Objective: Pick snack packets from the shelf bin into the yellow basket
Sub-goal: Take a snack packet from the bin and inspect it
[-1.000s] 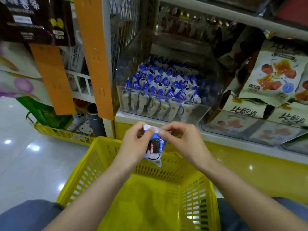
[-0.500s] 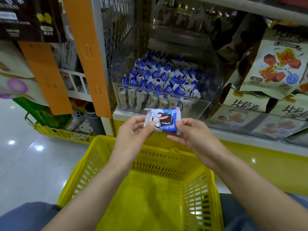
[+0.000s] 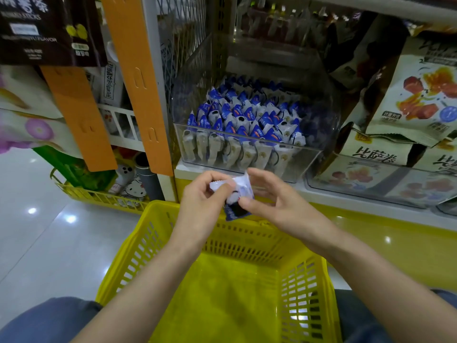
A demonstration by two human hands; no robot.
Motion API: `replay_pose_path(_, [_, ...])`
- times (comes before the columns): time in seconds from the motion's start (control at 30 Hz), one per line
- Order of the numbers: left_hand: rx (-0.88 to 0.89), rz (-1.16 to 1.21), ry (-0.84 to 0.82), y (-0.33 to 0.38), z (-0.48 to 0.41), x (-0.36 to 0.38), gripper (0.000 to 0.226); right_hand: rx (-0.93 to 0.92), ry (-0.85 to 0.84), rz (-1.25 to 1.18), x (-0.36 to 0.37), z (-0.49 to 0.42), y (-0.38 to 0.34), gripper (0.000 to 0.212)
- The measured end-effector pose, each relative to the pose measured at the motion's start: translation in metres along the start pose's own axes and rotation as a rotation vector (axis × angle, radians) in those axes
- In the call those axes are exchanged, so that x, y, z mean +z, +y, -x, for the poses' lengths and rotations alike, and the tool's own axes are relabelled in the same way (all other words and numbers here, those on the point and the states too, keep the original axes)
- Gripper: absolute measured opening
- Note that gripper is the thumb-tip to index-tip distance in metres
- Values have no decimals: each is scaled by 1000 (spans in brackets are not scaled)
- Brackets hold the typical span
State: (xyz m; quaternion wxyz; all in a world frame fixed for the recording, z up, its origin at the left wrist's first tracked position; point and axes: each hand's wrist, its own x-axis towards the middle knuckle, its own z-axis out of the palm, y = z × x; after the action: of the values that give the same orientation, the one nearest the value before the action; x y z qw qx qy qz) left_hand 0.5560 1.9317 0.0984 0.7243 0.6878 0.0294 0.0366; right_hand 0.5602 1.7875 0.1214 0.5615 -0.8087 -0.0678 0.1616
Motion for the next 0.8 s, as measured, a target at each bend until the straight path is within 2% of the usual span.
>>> replay_pose_path(0.1, [22,-55,-35,-3,3,3,13,-107,65,-3,0,-2,-1,22])
replay_pose_path(0.17, [19,-22,-35,-4,4,3,11,-102,87,-27,-1,-4,1,10])
replay_pose_path(0.23, [36,-10,-10,-5,4,3,10,-87,75,-55,-1,-6,3,11])
replay_pose_path(0.33, [76,-38,7,-4,3,1,11,-173,105,32,0,-6,6,13])
replay_pose_path(0.43, [90,-77,-22,-2,2,-1,8,-230,171,92,3,-4,9,2])
replay_pose_path(0.5, [96,-114,-41,-2,3,0,6,-231,201,88,4,-4,9,4])
replay_pose_path(0.57, [85,-126,-49,-1,4,1,12,-245,217,112,4,-4,9,9])
replay_pose_path(0.67, [28,-129,-89,-1,3,1,22,-321,269,272,4,-1,11,9])
replay_pose_path(0.8, [24,-156,-111,-3,2,1,21,-293,276,308,3,-2,12,11])
